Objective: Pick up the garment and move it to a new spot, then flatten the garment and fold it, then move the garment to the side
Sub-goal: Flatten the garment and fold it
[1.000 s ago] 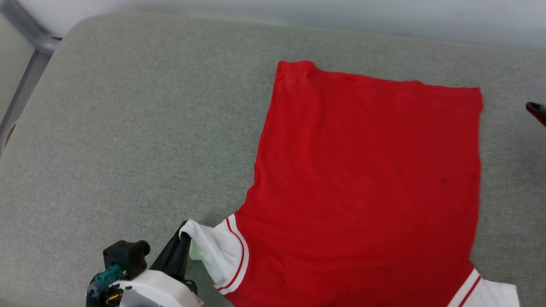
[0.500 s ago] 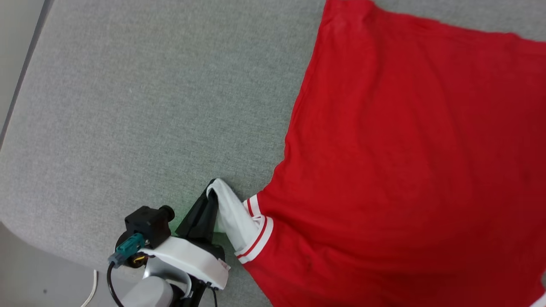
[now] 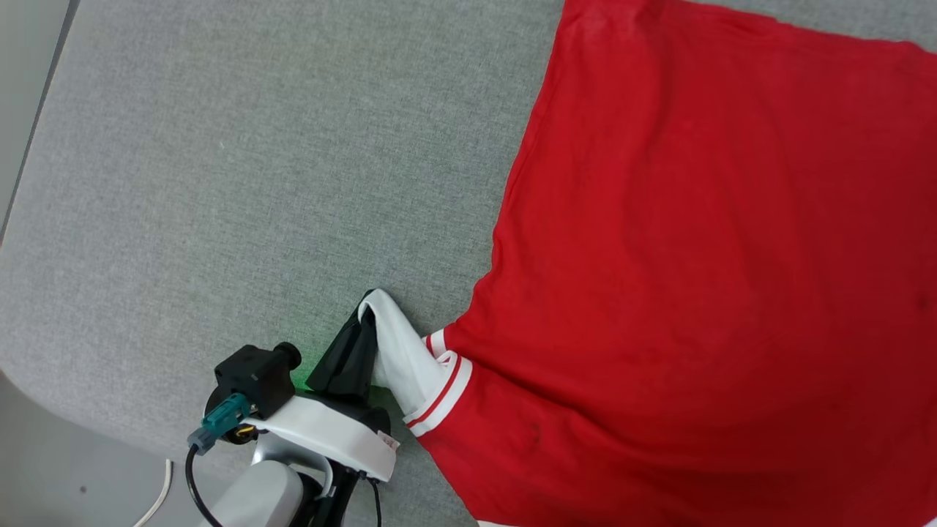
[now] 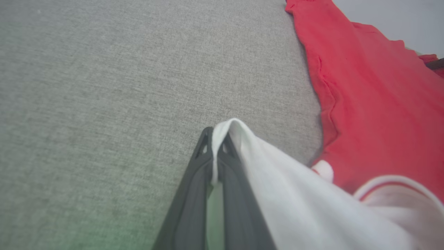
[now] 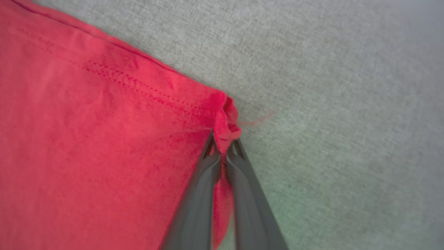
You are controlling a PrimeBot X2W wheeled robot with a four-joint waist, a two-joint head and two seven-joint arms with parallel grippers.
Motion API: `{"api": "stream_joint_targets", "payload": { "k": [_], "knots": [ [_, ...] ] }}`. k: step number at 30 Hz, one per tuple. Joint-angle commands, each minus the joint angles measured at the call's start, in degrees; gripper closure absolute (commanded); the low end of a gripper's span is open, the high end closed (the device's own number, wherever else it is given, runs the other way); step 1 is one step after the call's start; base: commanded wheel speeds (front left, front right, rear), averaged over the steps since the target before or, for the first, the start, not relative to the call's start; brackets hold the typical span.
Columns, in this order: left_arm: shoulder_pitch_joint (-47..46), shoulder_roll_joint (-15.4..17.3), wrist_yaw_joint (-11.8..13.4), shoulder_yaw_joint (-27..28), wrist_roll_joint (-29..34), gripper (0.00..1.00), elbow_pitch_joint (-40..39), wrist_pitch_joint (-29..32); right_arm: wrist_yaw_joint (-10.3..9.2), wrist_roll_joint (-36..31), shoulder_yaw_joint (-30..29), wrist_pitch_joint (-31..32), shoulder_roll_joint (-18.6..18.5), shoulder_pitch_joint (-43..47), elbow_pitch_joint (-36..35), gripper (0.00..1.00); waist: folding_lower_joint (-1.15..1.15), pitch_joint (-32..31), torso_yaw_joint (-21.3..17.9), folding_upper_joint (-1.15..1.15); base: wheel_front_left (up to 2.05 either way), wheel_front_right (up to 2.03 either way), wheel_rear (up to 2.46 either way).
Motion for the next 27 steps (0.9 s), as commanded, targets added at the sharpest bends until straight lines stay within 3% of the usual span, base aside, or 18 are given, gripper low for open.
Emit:
{"api": "stream_joint_targets", "payload": {
  "k": [1,7,12,21,27],
  "knots": [
    [0.65,0.03,0.01,0.51,0.36,1.0,0.65,0.02,-0.04,0.1,1.08,0.03,0.25,1.79,1.86,1.0,0.0,-1.05,-0.63,0.0,0.0,0.0,0.0],
    [3.28,-0.1,-0.39,2.1,0.79,1.0,1.81,0.0,-0.04,3.18,1.91,-7.03,0.68,1.41,1.34,1.0,0.0,-6.8,-2.76,0.0,0.0,0.0,0.0],
    [6.17,0.98,0.2,2.76,0.37,1.0,2.38,-0.03,-0.04,6.95,4.0,-12.82,-1.26,6.41,-0.54,1.0,0.0,-12.98,-4.91,0.0,0.0,0.0,0.0],
    [13.74,3.69,2.72,4.84,-1.65,1.0,1.02,0.54,-0.05,13.9,4.64,-18.09,-7.02,24.19,-8.7,1.0,0.0,-22.47,-9.46,0.0,0.0,0.0,0.0],
    [17.75,5.53,4.16,5.84,-2.23,1.0,-1.01,1.1,-0.05,16.21,1.67,-17.68,-10.43,40.01,-14.74,1.0,0.0,-26.22,-11.74,0.0,0.0,0.0,0.0]
  ]
}}
